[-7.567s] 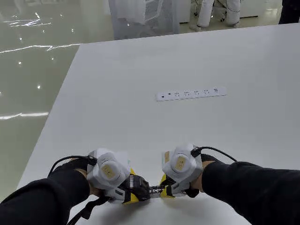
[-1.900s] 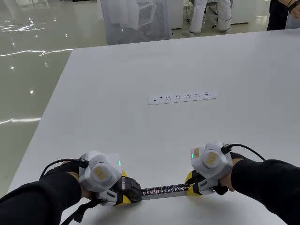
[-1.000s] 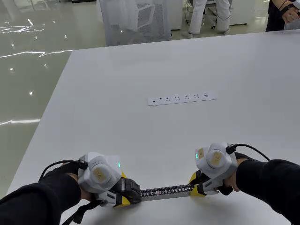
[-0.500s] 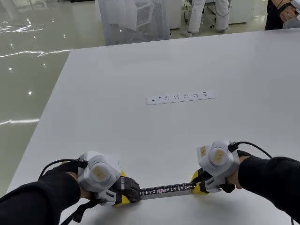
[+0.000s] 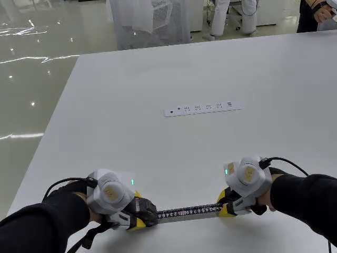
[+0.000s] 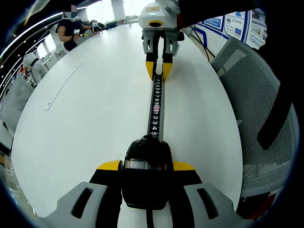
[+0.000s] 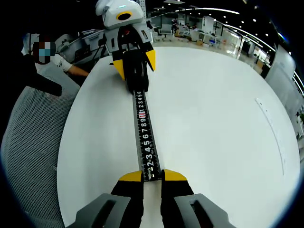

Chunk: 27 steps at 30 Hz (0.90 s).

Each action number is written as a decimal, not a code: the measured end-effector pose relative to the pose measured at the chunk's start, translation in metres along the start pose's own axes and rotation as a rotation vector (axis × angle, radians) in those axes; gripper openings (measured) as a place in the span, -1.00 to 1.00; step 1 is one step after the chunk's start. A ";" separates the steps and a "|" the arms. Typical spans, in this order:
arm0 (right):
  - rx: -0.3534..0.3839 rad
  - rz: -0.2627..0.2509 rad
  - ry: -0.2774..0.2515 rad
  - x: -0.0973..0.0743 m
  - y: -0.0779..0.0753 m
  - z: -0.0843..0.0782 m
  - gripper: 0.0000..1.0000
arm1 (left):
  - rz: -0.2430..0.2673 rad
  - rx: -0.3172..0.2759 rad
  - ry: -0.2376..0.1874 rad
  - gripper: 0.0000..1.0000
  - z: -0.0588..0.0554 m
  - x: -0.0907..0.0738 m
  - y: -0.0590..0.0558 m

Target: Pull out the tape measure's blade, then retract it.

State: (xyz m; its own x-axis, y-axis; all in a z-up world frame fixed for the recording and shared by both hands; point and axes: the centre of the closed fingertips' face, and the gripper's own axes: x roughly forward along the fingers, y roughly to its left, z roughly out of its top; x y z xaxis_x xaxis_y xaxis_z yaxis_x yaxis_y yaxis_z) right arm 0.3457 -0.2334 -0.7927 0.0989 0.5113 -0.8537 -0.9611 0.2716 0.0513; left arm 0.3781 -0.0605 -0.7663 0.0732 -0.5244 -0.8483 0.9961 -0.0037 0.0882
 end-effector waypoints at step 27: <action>0.009 -0.007 0.006 -0.006 -0.003 -0.011 -0.84 | -0.002 0.001 -0.001 -0.36 0.000 0.000 0.001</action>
State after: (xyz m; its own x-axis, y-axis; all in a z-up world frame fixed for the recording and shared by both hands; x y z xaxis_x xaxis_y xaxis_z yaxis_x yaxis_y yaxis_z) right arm 0.3457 -0.2460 -0.7937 0.1035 0.5043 -0.8573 -0.9580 0.2824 0.0504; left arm 0.3788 -0.0606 -0.7662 0.0709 -0.5254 -0.8479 0.9962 -0.0060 0.0870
